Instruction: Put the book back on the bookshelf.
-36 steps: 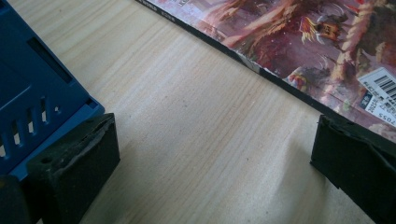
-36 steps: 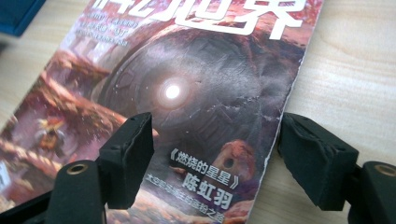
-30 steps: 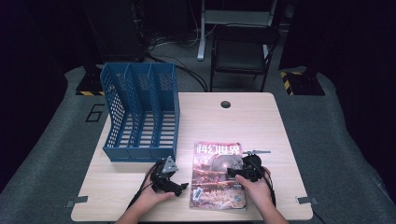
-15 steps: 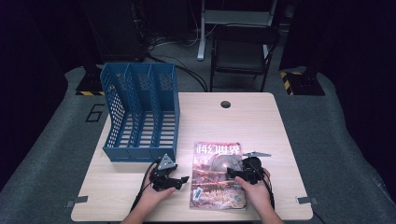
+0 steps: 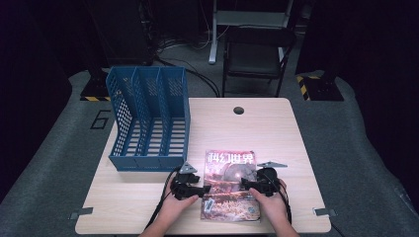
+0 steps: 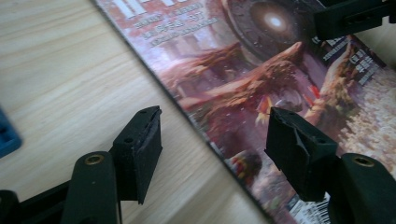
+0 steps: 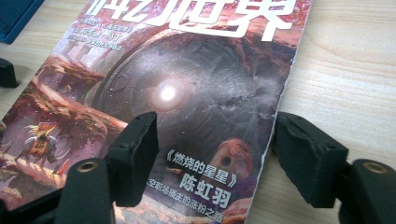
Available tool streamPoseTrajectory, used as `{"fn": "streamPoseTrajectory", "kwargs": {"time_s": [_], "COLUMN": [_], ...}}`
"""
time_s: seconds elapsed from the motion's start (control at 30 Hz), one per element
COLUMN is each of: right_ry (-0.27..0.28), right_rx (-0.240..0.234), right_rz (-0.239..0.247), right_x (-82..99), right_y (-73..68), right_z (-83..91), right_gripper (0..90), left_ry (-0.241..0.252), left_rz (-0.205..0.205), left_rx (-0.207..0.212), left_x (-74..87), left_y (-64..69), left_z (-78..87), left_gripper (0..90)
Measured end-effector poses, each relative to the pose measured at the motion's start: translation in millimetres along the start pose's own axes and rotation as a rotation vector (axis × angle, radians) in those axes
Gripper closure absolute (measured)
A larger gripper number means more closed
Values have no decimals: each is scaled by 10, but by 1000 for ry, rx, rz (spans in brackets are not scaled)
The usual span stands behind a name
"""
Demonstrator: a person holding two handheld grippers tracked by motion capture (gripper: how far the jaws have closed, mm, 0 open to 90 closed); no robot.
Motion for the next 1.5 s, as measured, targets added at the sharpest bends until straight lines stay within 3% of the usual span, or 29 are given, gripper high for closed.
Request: {"fn": "streamPoseTrajectory", "kwargs": {"time_s": [0.07, 0.13, 0.17, 0.27, 0.33, 0.43, 0.57, 0.67, 0.97, 1.2, 1.27, 1.5], "right_ry": [1, 3, 0, 11, 13, 13, 5, 5, 25, 89, 99, 75], "right_rx": [-6, -10, -13, -28, -32, -28, -12, -10, -40, -100, -128, -134], "right_rz": [-21, -35, -62, -82, -87, -90, -79, -85, -120, -132, -154, -131], "right_x": [2, 0, -2, -7, -12, -17, -29, -30, -72, -156, -176, -192], "right_y": [5, 11, 3, 34, 43, 41, 21, 19, 49, 17, -8, 7], "right_z": [7, 8, 12, 11, 10, 3, -10, -11, 43, 169, 205, 160], "right_gripper": [320, 322, 321, 321, 330, 340, 340, 340, 371, 403, 407, 407], "left_ry": [-4, -9, -23, -36, -29, -35, -9, 13, 7, 14, 8, 9], "left_rz": [0, -25, -35, -59, -58, -99, -114, -108, -103, -99, -106, -111], "left_rx": [3, 8, 2, -29, -43, -64, -73, -70, -67, -67, -66, -59], "left_x": [-9, -22, -26, -34, -26, -7, 23, 49, 48, 51, 48, 50], "left_y": [42, 74, 79, 87, 103, 147, 163, 169, 173, 175, 170, 164], "left_z": [-29, -59, -55, -55, -56, -53, -49, -46, -45, -49, -45, -43], "left_gripper": [368, 387, 392, 444, 459, 453, 449, 448, 448, 448, 448, 448]}}
Point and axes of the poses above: each handheld gripper's, and its own axes: z roughly backward along the jaws, x roughly out of its underside, y roughly to its right, the point moved 3 cm from there along -z, roughly forward along the jaws, and after that the axes turned 9 degrees about y, right-handed, at the moved point
